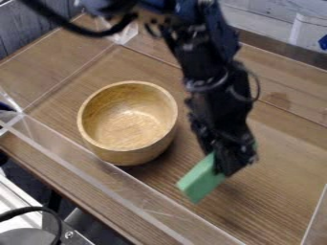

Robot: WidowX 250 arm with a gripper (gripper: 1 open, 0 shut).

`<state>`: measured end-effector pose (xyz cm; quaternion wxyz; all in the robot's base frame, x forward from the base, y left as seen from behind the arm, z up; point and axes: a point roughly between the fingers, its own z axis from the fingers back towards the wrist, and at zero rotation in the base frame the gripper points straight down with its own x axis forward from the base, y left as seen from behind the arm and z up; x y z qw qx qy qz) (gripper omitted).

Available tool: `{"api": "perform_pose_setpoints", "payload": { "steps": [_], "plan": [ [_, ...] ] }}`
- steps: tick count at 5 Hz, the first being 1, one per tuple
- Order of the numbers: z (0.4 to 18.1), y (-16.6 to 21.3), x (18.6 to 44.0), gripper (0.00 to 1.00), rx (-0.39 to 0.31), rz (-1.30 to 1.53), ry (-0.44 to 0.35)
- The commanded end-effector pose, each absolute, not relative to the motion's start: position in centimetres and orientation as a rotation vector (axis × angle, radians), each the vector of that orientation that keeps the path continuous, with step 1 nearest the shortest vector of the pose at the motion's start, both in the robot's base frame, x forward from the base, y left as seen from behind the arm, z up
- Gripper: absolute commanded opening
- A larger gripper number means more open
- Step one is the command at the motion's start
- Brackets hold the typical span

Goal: Put the green block in the brown bowl

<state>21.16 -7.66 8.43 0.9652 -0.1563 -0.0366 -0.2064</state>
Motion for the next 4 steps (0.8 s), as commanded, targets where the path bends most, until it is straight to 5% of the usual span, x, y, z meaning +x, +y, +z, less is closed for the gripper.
{"api": "perform_pose_setpoints", "payload": {
  "steps": [1,4],
  "plan": [
    [11.8,-8.1,23.7,0.00,-0.293,-0.416,-0.076],
    [11.0,-7.4,25.2,0.00,-0.271,-0.290,-0.037]
  ]
}}
